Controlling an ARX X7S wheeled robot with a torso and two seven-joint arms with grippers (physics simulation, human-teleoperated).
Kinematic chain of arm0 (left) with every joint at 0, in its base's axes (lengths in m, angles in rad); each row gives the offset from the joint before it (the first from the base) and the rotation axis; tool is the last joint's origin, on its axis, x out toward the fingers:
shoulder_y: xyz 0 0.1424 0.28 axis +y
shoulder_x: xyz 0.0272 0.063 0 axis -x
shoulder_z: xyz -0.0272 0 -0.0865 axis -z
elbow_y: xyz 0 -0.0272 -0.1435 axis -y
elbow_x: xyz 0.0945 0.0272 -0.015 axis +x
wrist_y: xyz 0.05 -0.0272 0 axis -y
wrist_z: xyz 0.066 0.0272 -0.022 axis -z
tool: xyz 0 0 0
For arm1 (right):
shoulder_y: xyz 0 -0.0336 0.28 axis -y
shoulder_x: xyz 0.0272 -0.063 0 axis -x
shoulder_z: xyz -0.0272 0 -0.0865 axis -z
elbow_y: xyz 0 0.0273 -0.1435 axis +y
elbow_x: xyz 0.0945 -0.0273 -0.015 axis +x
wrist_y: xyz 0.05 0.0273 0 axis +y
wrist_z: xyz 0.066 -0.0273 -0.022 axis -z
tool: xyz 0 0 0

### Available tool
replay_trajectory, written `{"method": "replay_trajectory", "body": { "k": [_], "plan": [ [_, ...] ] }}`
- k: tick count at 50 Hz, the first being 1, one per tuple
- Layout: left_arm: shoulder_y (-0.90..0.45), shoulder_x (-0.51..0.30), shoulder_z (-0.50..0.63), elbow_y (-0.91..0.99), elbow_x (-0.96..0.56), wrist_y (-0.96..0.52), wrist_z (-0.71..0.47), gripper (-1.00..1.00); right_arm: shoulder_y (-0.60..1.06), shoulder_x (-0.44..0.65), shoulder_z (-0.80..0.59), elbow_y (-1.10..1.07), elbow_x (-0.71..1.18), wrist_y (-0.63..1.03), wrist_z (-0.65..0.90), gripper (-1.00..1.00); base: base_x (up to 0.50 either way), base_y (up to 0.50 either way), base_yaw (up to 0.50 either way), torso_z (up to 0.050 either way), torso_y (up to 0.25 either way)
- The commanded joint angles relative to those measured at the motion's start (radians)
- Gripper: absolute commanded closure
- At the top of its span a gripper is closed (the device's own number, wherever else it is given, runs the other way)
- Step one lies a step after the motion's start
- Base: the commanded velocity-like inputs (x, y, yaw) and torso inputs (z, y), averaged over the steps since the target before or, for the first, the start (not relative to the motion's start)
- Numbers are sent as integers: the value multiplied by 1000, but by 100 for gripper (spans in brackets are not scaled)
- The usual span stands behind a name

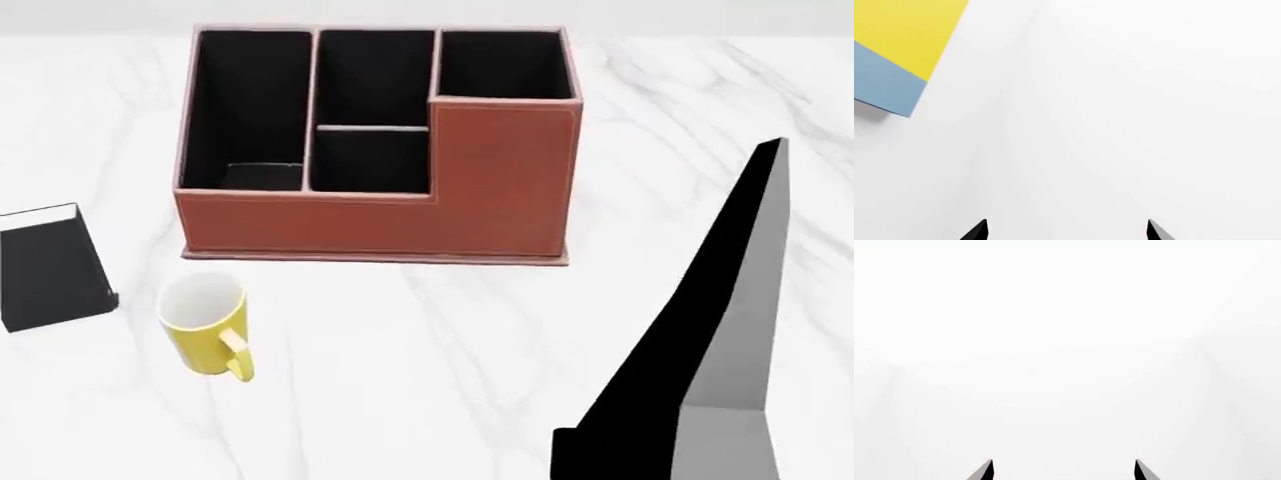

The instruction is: Pick up the yellow and white mug and place it to the right of the caddy.

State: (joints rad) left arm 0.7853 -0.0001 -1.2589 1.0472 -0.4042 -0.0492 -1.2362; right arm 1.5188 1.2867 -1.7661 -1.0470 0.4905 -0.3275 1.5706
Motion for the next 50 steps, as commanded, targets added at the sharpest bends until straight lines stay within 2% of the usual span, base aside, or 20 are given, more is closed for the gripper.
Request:
{"method": "replay_trajectory", "body": {
  "k": [1, 50],
  "plan": [
    [0, 0, 9, 0, 7, 1, -1, -100, -19, -33, 17, 0, 14, 33, 0, -100, 410, -23, 0, 0, 0],
    [0, 0, -4, 0, -4, -2, 6, -100, 18, -28, -19, 0, 8, 18, 0, -100, 413, -22, 0, 0, 1]
  ]
}}
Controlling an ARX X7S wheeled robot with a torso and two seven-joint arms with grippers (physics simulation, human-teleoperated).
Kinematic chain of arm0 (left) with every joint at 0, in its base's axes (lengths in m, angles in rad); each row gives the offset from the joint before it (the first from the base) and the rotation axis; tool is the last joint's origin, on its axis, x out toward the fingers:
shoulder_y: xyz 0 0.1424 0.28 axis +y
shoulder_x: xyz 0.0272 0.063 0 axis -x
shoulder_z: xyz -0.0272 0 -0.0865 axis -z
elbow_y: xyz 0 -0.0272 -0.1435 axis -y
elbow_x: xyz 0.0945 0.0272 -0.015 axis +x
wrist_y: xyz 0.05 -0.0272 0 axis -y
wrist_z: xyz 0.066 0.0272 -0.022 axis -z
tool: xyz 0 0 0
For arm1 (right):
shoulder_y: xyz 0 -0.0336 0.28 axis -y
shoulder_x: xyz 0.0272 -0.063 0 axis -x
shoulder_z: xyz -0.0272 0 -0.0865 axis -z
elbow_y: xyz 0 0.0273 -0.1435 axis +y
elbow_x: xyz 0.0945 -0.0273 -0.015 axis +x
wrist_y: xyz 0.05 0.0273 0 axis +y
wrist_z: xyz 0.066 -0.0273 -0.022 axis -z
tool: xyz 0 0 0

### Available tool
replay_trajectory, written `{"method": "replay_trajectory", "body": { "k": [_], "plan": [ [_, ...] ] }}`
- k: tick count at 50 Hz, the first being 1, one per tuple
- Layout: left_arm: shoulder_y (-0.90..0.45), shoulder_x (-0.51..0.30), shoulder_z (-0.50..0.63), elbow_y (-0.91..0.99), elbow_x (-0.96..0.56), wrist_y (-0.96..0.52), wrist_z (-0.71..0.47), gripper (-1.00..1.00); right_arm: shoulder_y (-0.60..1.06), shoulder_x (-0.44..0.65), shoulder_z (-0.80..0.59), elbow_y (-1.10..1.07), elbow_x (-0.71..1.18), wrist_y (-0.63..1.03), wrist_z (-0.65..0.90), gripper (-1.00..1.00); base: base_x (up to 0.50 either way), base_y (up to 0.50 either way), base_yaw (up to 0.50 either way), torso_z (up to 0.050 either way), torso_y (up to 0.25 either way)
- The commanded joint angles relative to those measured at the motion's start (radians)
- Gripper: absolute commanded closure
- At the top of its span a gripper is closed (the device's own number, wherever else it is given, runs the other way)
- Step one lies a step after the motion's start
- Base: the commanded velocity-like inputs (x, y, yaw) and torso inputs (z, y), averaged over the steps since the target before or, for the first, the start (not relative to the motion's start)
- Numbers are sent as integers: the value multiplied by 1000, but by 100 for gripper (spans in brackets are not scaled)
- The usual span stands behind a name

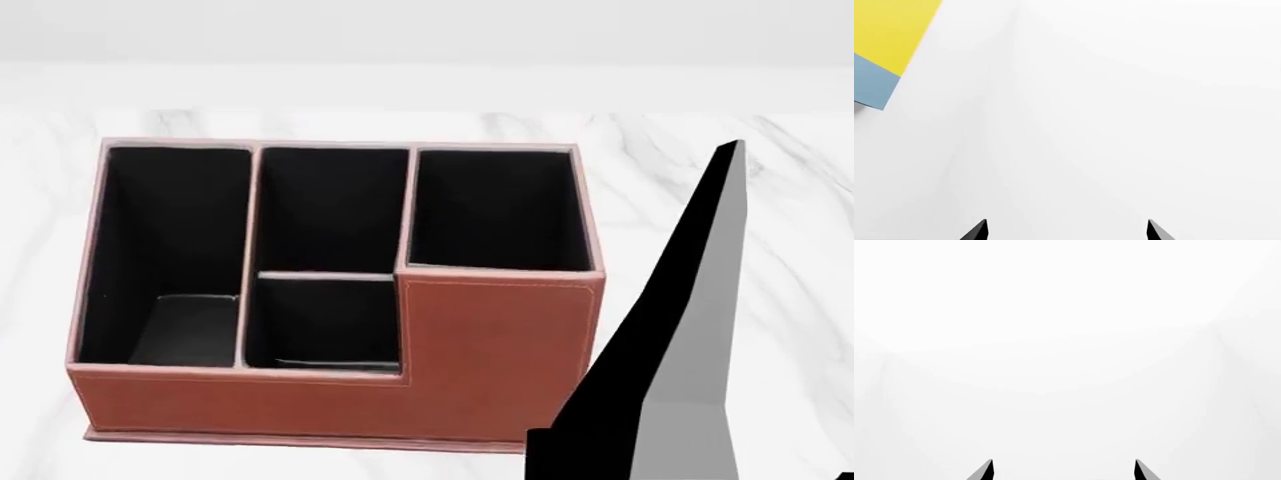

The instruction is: Pick up the yellow and white mug and place it to the right of the caddy.

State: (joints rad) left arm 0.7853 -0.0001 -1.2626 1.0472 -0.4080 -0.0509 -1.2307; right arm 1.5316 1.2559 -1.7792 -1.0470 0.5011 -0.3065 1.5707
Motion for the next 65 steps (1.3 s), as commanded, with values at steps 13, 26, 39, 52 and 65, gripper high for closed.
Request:
{"method": "replay_trajectory", "body": {
  "k": [13, 26, 39, 52, 65],
  "plan": [
    [0, 0, -2, 0, -3, 0, 2, -100, 10, 2, -5, 0, -5, 3, 0, -100, 225, -12, 0, 0, 2],
    [0, 0, 0, 0, -3, -1, 2, -100, 1, -9, 10, 0, 3, 16, 0, -100, 0, 0, 0, 0, 0],
    [0, 0, -3, 0, -4, -1, 3, -100, 9, -18, 6, 0, 5, 24, 0, -100, 41, 0, 0, 0, 0],
    [0, 0, 13, 0, 10, 2, -2, -100, 10, -87, -9, 0, 6, 75, 0, -100, 0, 0, 0, 0, 0],
    [0, 0, 18, 0, 14, 2, -4, -100, -66, -294, 45, 0, 36, 224, 0, -100, 0, 0, 0, 0, 0]
  ]
}}
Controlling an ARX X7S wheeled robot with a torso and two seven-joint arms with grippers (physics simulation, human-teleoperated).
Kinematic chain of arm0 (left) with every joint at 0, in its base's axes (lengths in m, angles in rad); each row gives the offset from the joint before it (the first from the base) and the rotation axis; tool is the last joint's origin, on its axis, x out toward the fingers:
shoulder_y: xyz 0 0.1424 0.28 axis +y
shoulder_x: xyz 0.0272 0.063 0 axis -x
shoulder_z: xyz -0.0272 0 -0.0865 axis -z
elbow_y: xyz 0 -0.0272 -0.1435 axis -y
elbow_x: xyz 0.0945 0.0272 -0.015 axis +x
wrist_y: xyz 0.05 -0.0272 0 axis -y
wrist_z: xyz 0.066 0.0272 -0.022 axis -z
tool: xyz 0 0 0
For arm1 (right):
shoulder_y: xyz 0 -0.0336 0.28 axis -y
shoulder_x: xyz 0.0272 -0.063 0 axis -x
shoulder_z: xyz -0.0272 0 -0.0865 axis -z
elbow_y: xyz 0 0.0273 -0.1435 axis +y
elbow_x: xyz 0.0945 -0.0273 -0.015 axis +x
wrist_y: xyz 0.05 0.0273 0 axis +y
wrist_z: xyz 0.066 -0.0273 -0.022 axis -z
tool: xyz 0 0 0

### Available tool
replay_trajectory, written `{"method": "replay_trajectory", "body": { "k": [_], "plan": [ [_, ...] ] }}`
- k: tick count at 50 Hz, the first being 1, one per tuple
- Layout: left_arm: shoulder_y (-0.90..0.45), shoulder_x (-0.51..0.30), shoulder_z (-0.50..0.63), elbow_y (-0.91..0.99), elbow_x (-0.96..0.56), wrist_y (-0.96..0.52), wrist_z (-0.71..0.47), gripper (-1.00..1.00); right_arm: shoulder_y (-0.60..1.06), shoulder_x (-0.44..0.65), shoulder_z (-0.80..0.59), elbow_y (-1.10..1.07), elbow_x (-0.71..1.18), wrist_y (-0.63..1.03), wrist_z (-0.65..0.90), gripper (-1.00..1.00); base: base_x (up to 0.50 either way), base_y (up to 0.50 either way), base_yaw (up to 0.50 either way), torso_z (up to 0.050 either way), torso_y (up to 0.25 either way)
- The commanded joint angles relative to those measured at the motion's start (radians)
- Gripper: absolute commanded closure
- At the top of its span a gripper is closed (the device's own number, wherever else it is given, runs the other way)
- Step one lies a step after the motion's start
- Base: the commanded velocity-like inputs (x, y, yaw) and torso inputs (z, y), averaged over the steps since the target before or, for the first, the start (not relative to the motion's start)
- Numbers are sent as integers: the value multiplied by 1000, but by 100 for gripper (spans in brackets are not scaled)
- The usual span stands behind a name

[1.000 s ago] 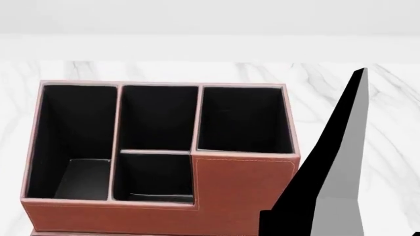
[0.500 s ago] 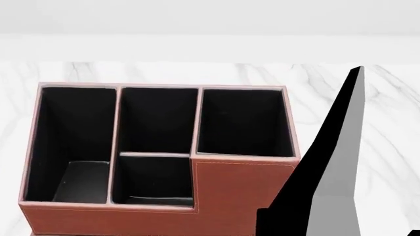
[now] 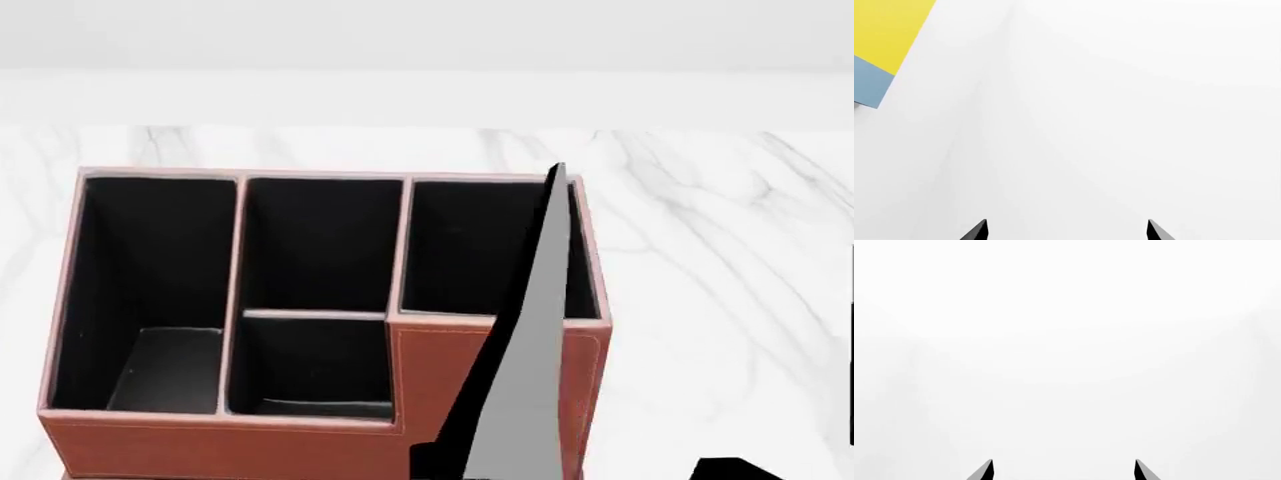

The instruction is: Pick up the yellow and white mug and place it to the right of the caddy.

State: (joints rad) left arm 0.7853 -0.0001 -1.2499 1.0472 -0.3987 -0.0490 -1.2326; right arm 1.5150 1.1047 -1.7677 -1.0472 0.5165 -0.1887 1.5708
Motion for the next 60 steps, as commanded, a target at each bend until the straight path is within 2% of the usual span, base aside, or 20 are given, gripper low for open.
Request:
{"method": "replay_trajectory", "body": {
  "k": [1, 14, 22, 25, 32, 45, 55, 60],
  "plan": [
    [0, 0, 4, 0, 4, 1, -2, -100, -56, -166, 37, 0, 23, 118, 0, -100, 0, 0, 0, 0, 0],
    [0, 0, 4, 0, 1, -1, -2, -100, -79, -320, 87, 0, 127, 266, 0, -100, 0, 0, 0, 0, 0],
    [0, 0, -1, 0, -4, -3, 0, -100, -155, -375, 214, 0, 250, 384, 0, -100, 0, 0, 0, 0, 0],
    [0, 0, -3, 0, -5, -2, 1, -100, -116, -414, 176, 0, 303, 347, 0, -100, 0, 0, 0, 0, 0],
    [0, 0, -3, 0, -4, -2, 1, -100, -154, -442, 202, 0, 307, 364, 0, -100, 0, 0, 0, 0, 0],
    [0, 0, -3, 0, -4, -1, 2, -100, -130, -589, 45, 0, 259, 284, 0, -100, 0, 0, 0, 0, 0],
    [0, 0, -8, 0, -8, -2, 3, -100, -107, -639, -33, 0, 246, 206, 0, -100, 0, 0, 0, 0, 0],
    [0, 0, -14, 0, -14, -4, 4, -100, -115, -670, -47, 0, 239, 225, 0, -100, 0, 0, 0, 0, 0]
  ]
}}
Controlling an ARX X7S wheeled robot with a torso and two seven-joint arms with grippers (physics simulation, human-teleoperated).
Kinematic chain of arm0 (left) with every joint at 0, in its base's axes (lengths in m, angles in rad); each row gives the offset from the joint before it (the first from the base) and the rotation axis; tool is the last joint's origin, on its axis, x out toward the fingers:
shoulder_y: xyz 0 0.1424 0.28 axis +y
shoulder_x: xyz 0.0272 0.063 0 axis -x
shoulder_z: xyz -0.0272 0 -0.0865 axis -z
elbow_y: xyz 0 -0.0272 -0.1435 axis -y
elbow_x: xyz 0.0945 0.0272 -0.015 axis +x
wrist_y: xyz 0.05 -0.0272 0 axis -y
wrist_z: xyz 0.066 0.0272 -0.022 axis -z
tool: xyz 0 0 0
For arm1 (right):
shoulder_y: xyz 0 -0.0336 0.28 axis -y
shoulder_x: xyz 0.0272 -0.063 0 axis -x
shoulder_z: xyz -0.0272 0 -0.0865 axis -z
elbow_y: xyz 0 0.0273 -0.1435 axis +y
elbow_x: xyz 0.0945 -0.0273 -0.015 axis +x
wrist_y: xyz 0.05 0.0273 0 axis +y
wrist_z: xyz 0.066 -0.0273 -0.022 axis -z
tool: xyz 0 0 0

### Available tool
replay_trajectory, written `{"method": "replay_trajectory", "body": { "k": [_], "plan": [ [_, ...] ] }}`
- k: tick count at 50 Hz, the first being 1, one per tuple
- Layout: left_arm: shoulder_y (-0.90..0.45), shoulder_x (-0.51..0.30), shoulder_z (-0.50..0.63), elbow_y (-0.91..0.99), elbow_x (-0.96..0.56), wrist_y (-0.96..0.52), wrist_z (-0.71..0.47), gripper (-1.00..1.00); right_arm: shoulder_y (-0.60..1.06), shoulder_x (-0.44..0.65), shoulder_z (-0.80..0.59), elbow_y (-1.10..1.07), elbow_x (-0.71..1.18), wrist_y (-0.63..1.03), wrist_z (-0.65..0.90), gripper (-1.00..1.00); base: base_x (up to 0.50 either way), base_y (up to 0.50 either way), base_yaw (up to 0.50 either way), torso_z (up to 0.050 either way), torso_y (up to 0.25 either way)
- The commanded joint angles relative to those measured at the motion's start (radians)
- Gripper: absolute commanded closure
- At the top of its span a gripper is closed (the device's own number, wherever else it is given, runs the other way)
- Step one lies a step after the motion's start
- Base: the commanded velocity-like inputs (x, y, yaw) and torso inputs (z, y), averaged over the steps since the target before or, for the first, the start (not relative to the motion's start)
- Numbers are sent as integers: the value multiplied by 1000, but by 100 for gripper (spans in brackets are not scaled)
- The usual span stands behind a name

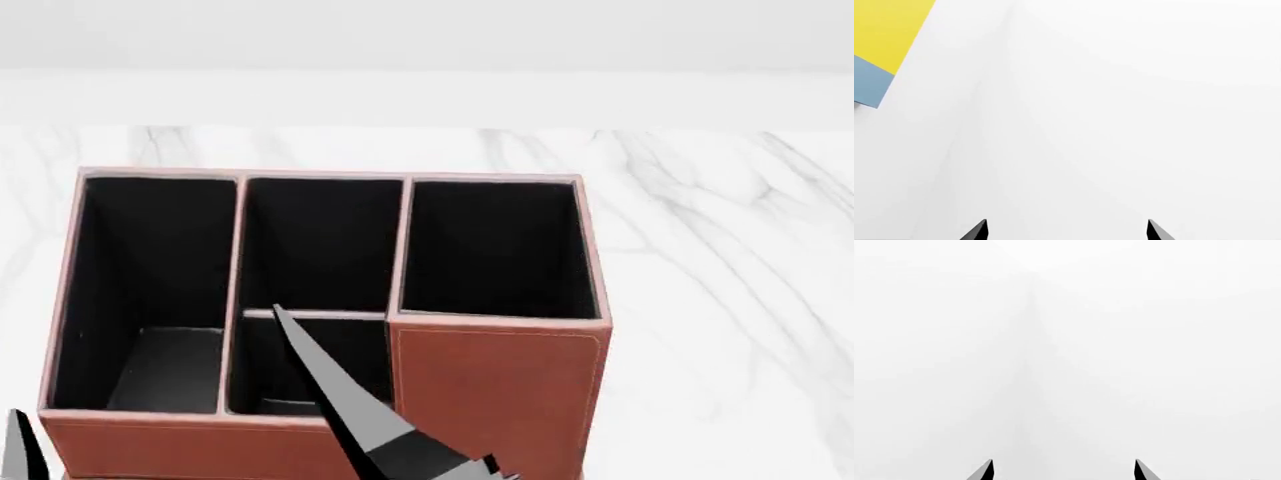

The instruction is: Pick up the yellow and white mug and place it to the right of the caddy.

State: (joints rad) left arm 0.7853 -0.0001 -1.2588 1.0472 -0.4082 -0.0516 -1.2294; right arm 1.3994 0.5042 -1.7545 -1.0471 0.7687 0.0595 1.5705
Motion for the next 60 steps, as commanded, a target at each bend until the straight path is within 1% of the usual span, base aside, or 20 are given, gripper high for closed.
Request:
{"method": "replay_trajectory", "body": {
  "k": [1, 11, 16, 18, 25, 35, 60],
  "plan": [
    [0, 0, -3, 0, -3, 0, 1, -100, -4, -75, -61, 0, -14, -16, 0, -100, 0, 0, 0, 0, 0],
    [0, 0, -16, 0, -15, -4, 5, -100, -105, -119, -24, 0, -7, 47, 0, -100, 0, 0, 0, 0, 0],
    [0, 0, -25, 0, -24, -7, 9, -100, -97, -139, -38, 0, -20, 67, 0, -100, 0, 0, 0, 0, 0],
    [0, 0, -27, 0, -26, -7, 10, -100, -103, -138, -45, 0, -22, 54, 0, -100, 0, 0, 0, 0, 0],
    [0, 0, -30, 0, -28, -8, 12, -100, -153, -130, -25, 4, -25, 88, -9, -100, 0, 0, 0, 0, 0],
    [0, 0, -32, 0, -29, -8, 13, -100, -215, -142, -45, 65, -43, 69, -79, -100, 0, 0, 0, 0, 0],
    [0, 0, -33, 0, -32, -7, 13, -100, -318, -134, -63, 196, -33, 4, -184, -100, 0, 0, 0, 0, 0]
  ]
}}
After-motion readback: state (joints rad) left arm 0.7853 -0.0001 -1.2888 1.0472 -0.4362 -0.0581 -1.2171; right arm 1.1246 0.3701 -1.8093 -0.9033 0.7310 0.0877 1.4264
